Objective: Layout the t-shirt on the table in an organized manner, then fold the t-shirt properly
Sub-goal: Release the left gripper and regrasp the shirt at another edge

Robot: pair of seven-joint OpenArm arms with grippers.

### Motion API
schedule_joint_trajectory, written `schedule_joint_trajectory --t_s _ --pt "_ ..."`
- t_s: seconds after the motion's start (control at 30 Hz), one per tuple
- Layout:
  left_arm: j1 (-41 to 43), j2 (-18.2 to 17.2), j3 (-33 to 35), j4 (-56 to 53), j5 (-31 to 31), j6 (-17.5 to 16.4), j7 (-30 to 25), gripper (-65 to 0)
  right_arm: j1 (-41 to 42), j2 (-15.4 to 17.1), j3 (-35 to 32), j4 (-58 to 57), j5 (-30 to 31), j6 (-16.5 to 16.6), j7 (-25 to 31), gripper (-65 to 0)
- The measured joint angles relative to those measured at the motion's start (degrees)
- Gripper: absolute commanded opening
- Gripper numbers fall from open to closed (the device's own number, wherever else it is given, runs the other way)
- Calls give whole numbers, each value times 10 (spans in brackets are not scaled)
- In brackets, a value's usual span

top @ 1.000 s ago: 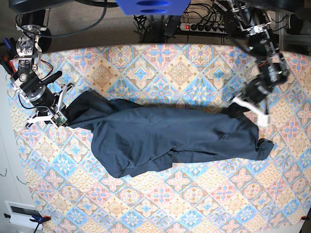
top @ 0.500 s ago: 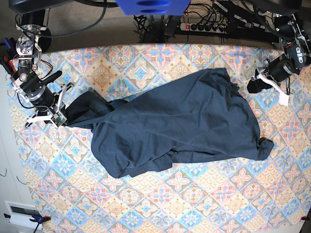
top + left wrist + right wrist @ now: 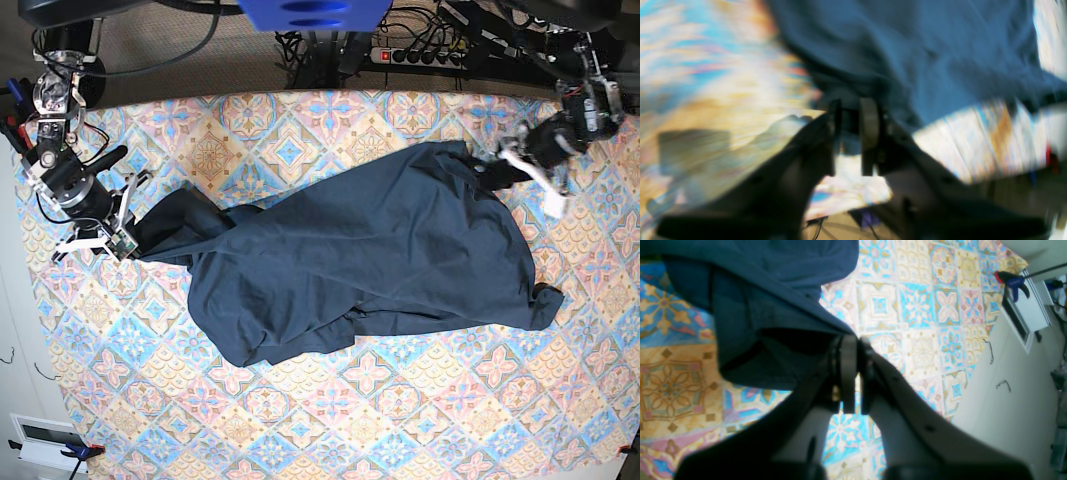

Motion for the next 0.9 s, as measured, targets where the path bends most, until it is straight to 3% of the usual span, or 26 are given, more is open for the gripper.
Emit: schedule_joint_trajectory --t_s 0.1,0.17,0.43,0.6,0.67,0.83,0.9 --pt "0 0 32 1 -1 2 -2 -284 0 0 0 0 0 0 0 -647" --pt "2 3 42 1 8 3 -2 -233 -4 0 0 0 0 0 0 -647" --pt "-3 15 52 1 8 3 -4 -231 -4 0 0 0 0 0 0 -647" --pt "-22 50 67 0 80 4 -1 -238 -3 0 0 0 0 0 0 -647" --pt "-32 54 103 0 116 2 0 -308 -2 0 0 0 0 0 0 -647" --pt "-37 55 156 -1 194 1 -2 -650 0 0 0 0 0 0 0 -647" --pt "-39 54 156 -1 198 3 0 -650 0 0 0 0 0 0 0 -647"
